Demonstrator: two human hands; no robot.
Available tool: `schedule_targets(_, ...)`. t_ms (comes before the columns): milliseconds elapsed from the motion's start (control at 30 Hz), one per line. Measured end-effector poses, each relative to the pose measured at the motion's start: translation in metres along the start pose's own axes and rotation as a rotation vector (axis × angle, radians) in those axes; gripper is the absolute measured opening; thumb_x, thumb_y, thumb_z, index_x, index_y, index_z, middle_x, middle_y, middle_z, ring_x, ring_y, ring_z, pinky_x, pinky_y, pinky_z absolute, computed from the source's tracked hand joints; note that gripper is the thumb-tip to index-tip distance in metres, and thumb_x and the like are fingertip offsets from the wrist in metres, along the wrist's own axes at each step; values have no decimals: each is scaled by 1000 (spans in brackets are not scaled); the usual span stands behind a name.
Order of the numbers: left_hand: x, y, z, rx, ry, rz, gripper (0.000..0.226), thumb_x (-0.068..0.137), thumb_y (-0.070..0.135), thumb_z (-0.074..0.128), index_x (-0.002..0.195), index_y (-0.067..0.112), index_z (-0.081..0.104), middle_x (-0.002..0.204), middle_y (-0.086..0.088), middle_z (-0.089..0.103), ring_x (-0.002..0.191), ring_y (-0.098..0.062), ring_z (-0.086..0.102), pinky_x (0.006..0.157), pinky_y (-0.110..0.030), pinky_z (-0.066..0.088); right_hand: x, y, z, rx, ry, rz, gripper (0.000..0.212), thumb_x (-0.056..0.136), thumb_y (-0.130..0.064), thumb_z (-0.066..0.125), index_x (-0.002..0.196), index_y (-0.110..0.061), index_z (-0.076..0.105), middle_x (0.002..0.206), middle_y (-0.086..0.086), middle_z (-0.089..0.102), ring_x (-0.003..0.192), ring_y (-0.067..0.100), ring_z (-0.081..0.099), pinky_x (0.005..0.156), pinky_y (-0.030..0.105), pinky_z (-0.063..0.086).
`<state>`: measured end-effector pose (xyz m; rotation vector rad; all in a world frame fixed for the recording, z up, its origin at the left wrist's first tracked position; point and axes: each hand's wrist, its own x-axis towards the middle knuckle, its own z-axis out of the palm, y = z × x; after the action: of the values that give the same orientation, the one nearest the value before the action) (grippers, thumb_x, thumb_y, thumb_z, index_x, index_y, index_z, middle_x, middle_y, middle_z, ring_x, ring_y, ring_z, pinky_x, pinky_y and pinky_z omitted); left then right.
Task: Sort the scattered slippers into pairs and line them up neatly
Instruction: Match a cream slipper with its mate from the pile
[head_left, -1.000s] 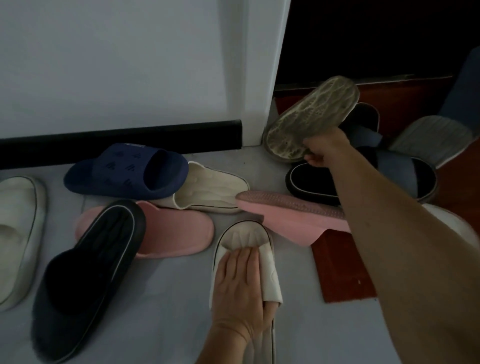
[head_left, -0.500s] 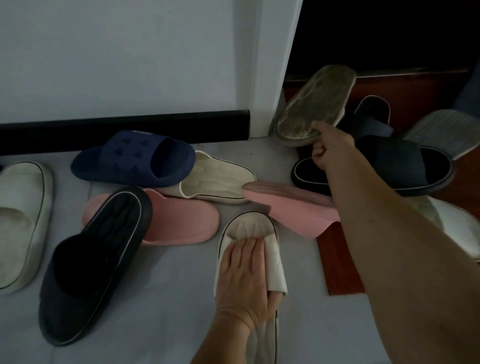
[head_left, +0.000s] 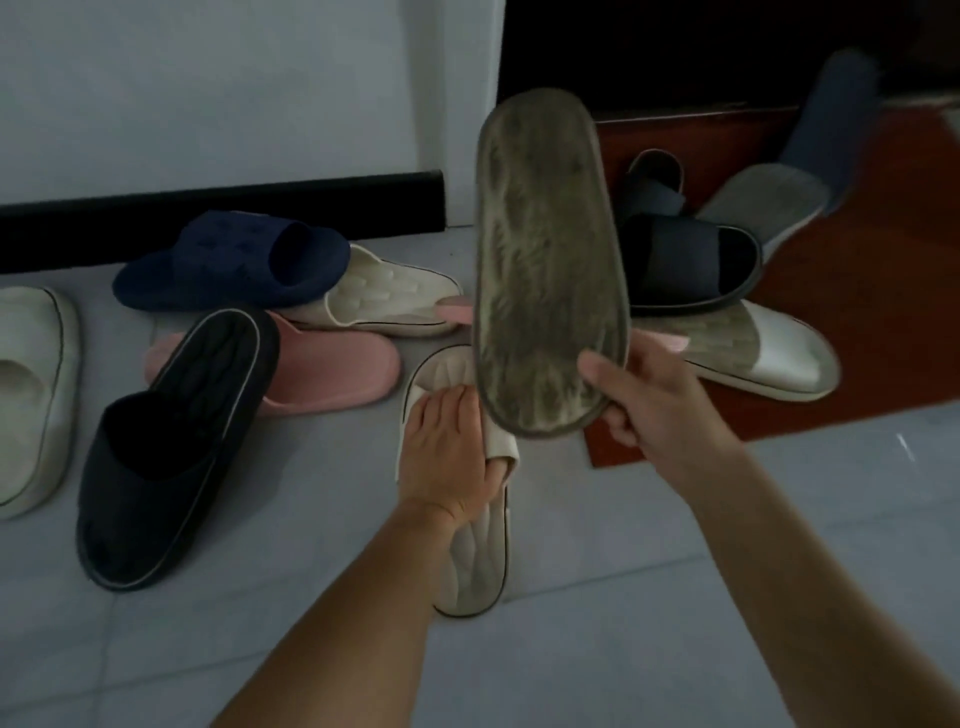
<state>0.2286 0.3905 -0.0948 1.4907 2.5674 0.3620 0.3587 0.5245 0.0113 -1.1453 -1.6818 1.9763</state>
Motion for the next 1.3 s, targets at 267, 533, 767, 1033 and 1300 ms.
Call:
schedule_targets(267,-47,-42,-33,236,-259,211,71,76,42,51,137,10,35,136,-9,44,125,-30,40,113,-40,22,-54,39,-32,-843,206,-285,44,79,-26,70,117,-32,48,92,-10,57,74,12,57,61,30,49)
schedule_targets(533,-96,-82,-54,32,-390,133,100,65,58,60,147,21,18,145,2,27,136,-20,25,113,-31,21,-91,113,-35,-1133,-148,-80,52,94,-17,38,139,-43,33,150,-8,32,126,17,45,101,36,42)
schedule_targets(767,-98,-71,-67,7,-510,180,90,61,52,69,138,22,33,138,3,33,130,-20,32,104,-34,38,-92,100,-8,-1005,-23,-25,57,86,-40,59,138,-27,41,134,2,45,106,17,55,93,34,47)
schedule_targets(1033,-122,-57,-73,90,-535,288,83,59,53,67,131,22,39,130,1,38,122,-22,38,99,-37,39,-111,99,37,-1430,-430,3,93,63,-57,68,139,-26,24,134,0,40,117,26,52,94,36,43)
schedule_targets(1300,-174,-127,-131,239,-567,183,94,57,62,63,136,24,29,130,1,33,119,-23,39,92,-38,43,-124,93,130,-1289,-492,-6,97,51,-69,62,133,-31,27,128,-3,45,114,26,53,91,38,45)
